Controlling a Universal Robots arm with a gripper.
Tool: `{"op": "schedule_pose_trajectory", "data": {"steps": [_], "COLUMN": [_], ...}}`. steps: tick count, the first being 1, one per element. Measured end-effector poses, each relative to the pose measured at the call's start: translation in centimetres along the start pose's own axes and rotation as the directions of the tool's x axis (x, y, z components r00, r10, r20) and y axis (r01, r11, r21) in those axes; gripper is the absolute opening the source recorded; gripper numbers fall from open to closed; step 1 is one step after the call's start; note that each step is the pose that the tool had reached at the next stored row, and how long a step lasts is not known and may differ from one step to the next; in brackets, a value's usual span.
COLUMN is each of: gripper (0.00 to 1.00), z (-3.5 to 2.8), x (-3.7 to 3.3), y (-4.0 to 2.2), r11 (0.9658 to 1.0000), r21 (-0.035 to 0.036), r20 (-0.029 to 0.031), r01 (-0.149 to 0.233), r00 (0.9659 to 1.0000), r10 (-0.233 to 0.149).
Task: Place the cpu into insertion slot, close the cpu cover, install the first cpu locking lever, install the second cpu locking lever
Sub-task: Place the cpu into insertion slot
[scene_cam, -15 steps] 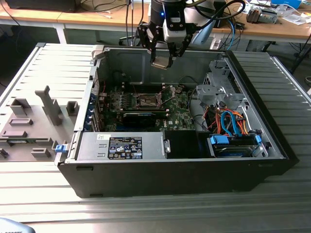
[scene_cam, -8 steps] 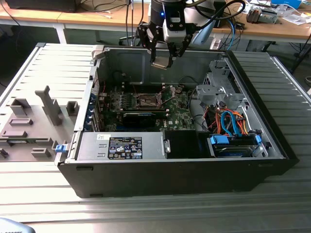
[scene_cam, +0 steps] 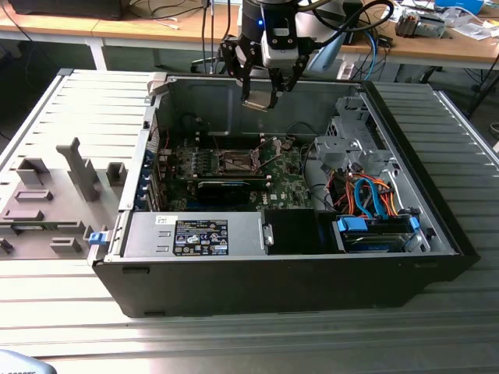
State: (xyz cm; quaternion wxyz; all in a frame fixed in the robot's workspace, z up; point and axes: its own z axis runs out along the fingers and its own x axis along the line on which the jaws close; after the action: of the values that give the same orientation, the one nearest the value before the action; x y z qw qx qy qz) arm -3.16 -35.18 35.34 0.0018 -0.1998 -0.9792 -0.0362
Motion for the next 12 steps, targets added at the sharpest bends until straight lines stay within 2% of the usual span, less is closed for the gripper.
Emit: {"op": "schedule_pose_trajectory", "data": {"steps": [12], "gripper": [0.55], "z": [0.01], "x": [0.00], "y": [0.00], "r11": [1.0000], "r21": [-0.0001], "r20": [0.0004], "r01": [-0.005], "r00": [1.0000], "r10": [0.005]}}
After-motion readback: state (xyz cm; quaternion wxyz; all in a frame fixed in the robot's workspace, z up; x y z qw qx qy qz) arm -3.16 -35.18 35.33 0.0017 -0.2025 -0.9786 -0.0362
